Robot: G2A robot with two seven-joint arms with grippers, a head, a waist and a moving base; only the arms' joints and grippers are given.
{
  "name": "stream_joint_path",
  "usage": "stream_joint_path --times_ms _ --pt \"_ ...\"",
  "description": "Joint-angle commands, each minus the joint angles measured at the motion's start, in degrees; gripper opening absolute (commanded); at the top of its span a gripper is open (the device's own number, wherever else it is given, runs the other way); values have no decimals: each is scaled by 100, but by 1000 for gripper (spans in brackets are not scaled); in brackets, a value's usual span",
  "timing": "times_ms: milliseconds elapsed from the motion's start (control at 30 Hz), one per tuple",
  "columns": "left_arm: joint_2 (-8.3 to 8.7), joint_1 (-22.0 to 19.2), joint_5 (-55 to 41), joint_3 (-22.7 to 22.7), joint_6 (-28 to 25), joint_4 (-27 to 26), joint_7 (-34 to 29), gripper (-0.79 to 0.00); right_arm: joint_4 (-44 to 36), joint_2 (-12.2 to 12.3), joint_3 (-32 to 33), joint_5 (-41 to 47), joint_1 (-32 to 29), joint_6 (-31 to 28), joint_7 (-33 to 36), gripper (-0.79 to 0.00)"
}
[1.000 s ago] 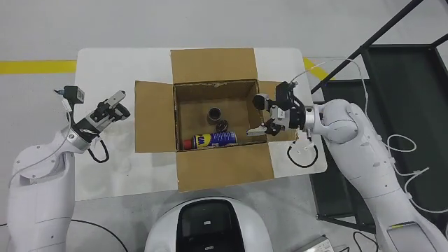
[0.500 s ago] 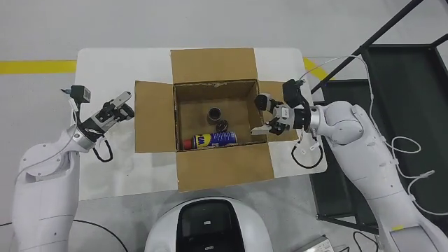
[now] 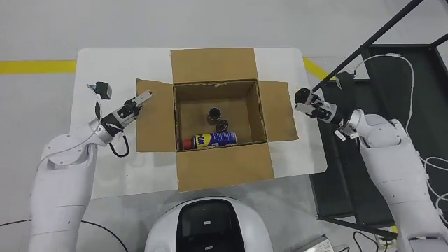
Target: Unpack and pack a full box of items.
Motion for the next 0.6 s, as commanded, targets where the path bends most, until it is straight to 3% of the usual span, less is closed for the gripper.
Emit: stream_joint_path --times_ms 0,267,567 --pt "8 29 -267 -2 12 -199 -142 0 234 40 132 209 -40 138 138 0" --pt "51 27 -587 192 416 -1013 -623 0 1279 -8 -214 351 349 567 208 0" --pt "-37 -452 -265 1085 611 -568 -400 0 2504 -166 -820 288 986 537 201 0"
